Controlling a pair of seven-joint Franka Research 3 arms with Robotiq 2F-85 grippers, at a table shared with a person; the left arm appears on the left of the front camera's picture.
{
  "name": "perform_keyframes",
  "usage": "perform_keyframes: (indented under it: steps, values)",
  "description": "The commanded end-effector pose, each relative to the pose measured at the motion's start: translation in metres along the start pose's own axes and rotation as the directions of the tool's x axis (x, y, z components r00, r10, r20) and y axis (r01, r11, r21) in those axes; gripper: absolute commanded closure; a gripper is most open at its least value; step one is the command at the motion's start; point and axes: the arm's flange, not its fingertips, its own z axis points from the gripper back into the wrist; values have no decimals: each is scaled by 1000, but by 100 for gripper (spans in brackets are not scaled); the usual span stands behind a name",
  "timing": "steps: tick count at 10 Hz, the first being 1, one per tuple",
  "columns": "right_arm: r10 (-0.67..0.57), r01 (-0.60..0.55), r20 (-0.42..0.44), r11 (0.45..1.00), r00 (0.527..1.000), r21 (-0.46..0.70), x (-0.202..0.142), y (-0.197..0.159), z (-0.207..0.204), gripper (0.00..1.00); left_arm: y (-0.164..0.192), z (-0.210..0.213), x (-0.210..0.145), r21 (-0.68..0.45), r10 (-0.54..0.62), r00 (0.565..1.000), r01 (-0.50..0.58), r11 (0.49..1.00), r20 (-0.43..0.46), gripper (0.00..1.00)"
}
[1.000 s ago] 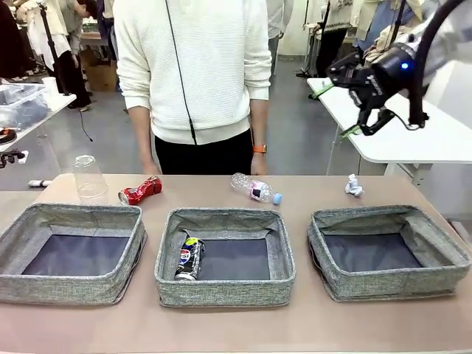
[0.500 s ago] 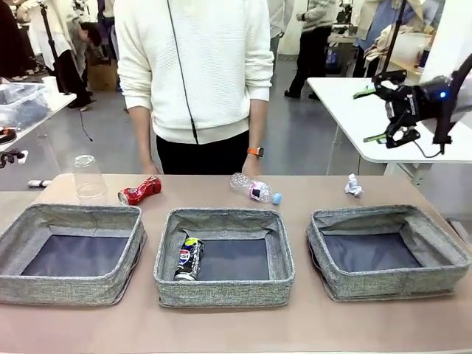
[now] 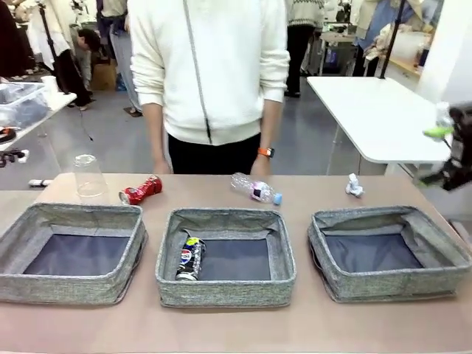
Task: Sort the waste into the appropriate baskets.
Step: Place the picked waste into the Fabric basket indicated by the person, then pick up the waste item pointed out by the person.
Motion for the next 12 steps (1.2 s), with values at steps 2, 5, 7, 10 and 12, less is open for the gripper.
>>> perform_keyframes:
  steps: [2,5,7,10,12]
  values:
    - [-59,59,-27,998,998,22,19,7,8,0,-2,1,1,-14,-16,1000,16,1000,8,0]
    - [-59,59,-27,998,998,22,19,7,8,0,-2,1,1,-14,-16,1000,16,1000,8,0]
    - [-59,59,-27,998,998,22,19,7,8,0,-2,1,1,-14,-16,1000,16,1000,8,0]
    - [-59,59,-27,998,998,22,19,7,8,0,-2,1,1,-14,-16,1000,16,1000,8,0]
    - [-59,59,-27,998,998,22,19,7,8,0,-2,1,1,-14,-16,1000,16,1000,8,0]
